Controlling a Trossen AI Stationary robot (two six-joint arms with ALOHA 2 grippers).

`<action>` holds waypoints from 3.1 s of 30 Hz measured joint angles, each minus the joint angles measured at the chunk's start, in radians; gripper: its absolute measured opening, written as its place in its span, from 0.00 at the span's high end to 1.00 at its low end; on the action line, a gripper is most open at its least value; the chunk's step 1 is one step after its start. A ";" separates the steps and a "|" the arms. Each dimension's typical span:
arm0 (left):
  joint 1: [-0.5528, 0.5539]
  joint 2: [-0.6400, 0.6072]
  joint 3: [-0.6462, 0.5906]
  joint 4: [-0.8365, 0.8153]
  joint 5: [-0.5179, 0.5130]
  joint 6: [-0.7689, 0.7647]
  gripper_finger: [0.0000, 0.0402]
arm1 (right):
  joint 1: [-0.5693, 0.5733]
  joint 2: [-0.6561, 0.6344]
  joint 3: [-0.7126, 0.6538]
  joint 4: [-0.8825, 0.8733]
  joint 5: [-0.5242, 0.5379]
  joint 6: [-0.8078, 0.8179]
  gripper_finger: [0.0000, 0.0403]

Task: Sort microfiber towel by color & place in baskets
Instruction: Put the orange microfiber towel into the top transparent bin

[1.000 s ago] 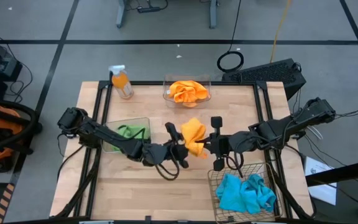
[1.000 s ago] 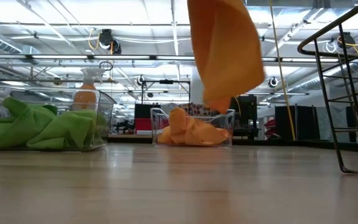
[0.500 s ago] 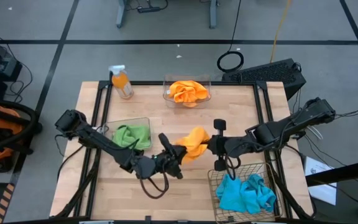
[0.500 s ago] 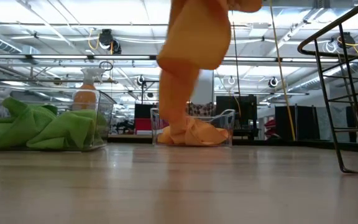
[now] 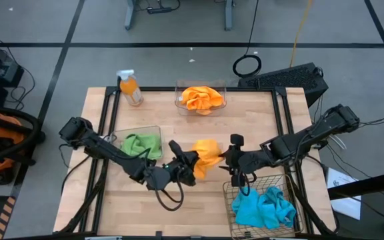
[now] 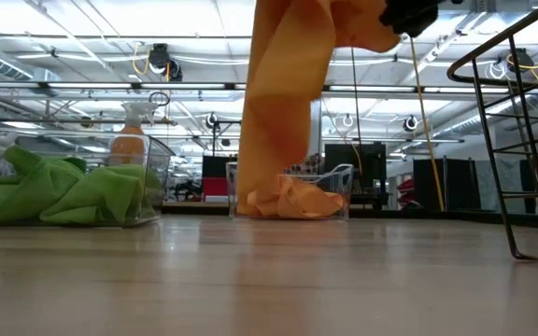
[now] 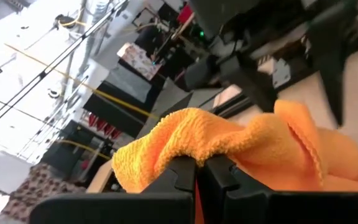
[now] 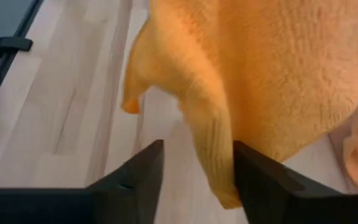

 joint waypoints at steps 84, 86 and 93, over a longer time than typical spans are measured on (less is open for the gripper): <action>0.001 0.048 0.000 -0.185 0.063 0.114 0.51 | 0.248 -0.095 0.002 0.341 0.468 -0.390 0.98; -0.001 0.048 0.000 -0.154 0.109 0.162 0.46 | 0.240 -0.081 0.002 0.348 0.467 -0.381 0.98; 0.019 0.048 0.000 -0.139 0.225 0.257 0.28 | 0.215 -0.039 0.002 0.394 0.467 -0.370 0.98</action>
